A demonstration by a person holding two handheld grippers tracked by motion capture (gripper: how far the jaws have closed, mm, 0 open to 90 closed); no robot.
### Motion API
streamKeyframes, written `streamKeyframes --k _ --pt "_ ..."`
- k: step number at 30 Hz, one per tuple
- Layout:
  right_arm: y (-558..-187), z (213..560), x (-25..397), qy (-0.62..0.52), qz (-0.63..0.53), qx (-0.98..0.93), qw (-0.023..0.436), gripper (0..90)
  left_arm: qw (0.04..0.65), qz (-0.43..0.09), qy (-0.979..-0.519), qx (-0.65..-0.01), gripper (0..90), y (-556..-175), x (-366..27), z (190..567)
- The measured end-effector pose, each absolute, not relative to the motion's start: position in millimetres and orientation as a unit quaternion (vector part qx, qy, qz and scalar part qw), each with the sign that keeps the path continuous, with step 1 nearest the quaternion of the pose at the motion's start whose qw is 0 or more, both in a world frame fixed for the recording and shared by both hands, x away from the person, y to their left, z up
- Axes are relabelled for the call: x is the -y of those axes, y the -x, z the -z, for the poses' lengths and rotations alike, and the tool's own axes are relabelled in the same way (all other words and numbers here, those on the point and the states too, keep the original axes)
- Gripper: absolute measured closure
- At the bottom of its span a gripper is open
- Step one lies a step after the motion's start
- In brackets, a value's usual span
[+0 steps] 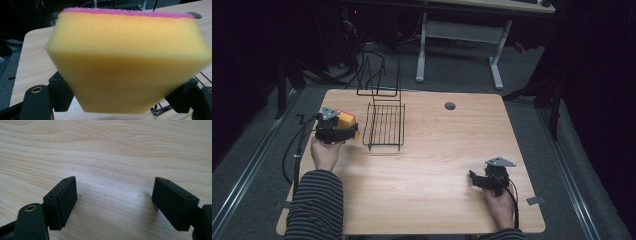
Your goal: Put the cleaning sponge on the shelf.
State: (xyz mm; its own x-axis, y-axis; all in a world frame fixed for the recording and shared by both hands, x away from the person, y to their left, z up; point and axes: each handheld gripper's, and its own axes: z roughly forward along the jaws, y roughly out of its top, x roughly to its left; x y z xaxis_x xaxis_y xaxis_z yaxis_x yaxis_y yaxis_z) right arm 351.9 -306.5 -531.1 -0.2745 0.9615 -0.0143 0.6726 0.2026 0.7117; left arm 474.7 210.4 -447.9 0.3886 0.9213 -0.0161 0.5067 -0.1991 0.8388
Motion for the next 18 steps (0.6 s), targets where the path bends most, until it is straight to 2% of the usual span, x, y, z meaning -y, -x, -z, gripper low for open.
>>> streamKeyframes --k 18 --pt "-352 531 307 -0.554 -0.303 -0.738 0.238 20.5 0.424 -0.237 -0.747 -0.453 23.9 -463 -194 433"
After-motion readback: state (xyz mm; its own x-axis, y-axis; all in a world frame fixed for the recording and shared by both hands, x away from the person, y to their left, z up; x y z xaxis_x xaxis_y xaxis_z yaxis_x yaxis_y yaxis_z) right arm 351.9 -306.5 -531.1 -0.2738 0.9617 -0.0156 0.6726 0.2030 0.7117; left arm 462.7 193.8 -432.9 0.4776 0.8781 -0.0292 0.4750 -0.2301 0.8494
